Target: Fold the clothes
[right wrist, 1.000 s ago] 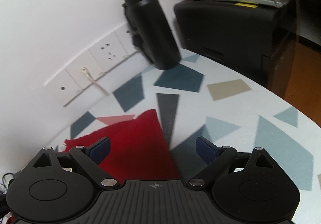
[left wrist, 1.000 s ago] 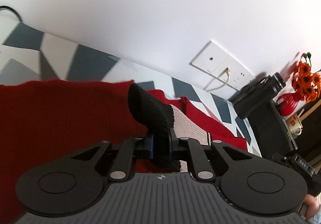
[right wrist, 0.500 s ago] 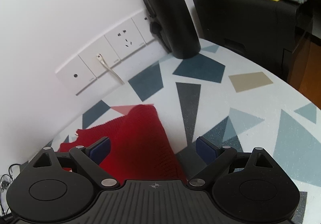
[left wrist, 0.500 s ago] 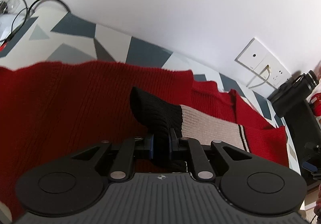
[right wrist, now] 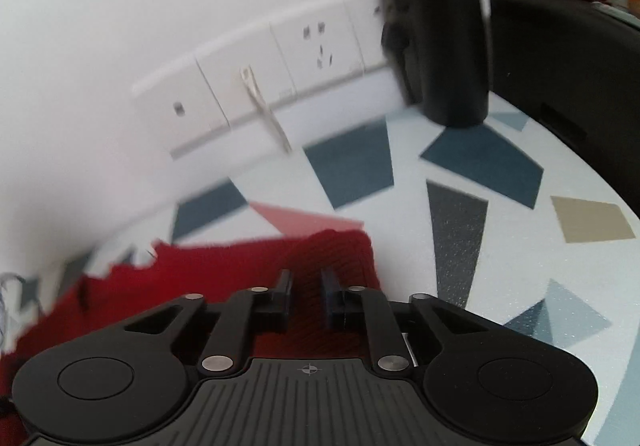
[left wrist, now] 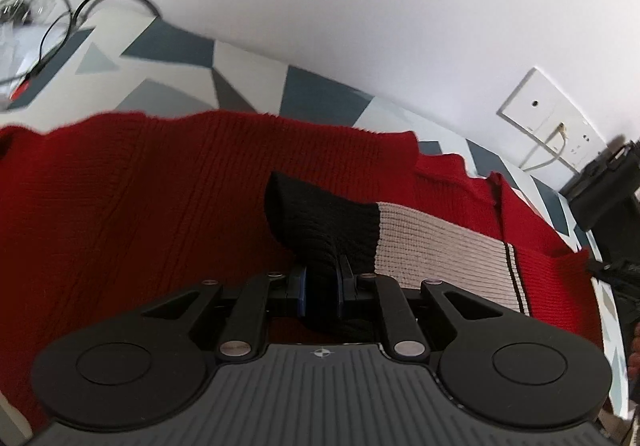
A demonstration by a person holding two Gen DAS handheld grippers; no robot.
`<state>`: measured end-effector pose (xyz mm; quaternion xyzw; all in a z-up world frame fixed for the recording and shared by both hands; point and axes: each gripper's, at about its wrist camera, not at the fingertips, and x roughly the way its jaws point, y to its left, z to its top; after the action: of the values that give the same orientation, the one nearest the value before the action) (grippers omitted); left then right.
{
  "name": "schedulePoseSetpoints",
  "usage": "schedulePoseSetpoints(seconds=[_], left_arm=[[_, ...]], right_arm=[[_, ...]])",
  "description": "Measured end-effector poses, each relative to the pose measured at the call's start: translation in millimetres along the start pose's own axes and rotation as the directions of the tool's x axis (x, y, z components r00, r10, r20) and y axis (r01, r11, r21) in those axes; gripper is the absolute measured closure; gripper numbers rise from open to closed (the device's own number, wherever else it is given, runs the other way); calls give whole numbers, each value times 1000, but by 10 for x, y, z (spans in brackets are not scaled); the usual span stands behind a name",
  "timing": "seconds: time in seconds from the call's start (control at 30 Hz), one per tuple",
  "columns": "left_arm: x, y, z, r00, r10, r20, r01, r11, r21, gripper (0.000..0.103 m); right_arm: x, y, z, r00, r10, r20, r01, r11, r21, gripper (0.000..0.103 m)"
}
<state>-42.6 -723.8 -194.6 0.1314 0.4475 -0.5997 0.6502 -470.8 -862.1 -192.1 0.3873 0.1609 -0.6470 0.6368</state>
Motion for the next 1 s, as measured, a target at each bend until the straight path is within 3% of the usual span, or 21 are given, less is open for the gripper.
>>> schedulePoseSetpoints(seconds=[0.3, 0.47, 0.53, 0.57, 0.6, 0.63, 0.7, 0.77, 0.87, 0.9, 1.0], left_arm=[[-51, 90, -125, 1000, -14, -3, 14, 997, -81, 89], [-60, 123, -125, 1000, -29, -10, 27, 992, -121, 84], [-93, 124, -103, 999, -39, -25, 35, 990, -138, 67], [-135, 115, -97, 999, -34, -27, 30, 991, -134, 58], [-210, 102, -99, 1000, -13, -14, 11, 993, -115, 35], [-288, 89, -102, 1000, 8, 0, -8, 995, -95, 24], [-465, 99, -125, 999, 26, 33, -24, 998, -53, 24], [-634, 176, -146, 998, 59, 16, -58, 996, -61, 23], [-912, 432, -284, 995, 91, 46, -84, 986, -146, 17], [-998, 529, -342, 993, 103, 60, -91, 980, -177, 16], [-1093, 815, -484, 984, 163, 70, -140, 957, -254, 17]], right_arm=[[328, 85, -14, 997, -72, -6, 71, 992, -108, 89], [343, 46, -7, 999, -53, -4, 53, 998, -46, 87], [311, 13, 7, 1000, -9, 0, 9, 1000, 17, 72], [282, 12, 13, 1000, 21, 1, -21, 999, 47, 50], [210, 76, 11, 999, 33, 11, -33, 998, 47, 32], [129, 152, 7, 999, 41, 22, -41, 998, 40, 26], [-66, 356, -22, 998, 51, 40, -50, 999, -13, 17], [-255, 537, -92, 992, 118, 35, -116, 992, -41, 17], [-415, 754, -243, 978, 210, -5, -210, 975, -68, 10], [-422, 827, -304, 975, 221, -26, -222, 971, -89, 6], [-386, 1005, -490, 975, 202, -89, -214, 966, -148, 8]])
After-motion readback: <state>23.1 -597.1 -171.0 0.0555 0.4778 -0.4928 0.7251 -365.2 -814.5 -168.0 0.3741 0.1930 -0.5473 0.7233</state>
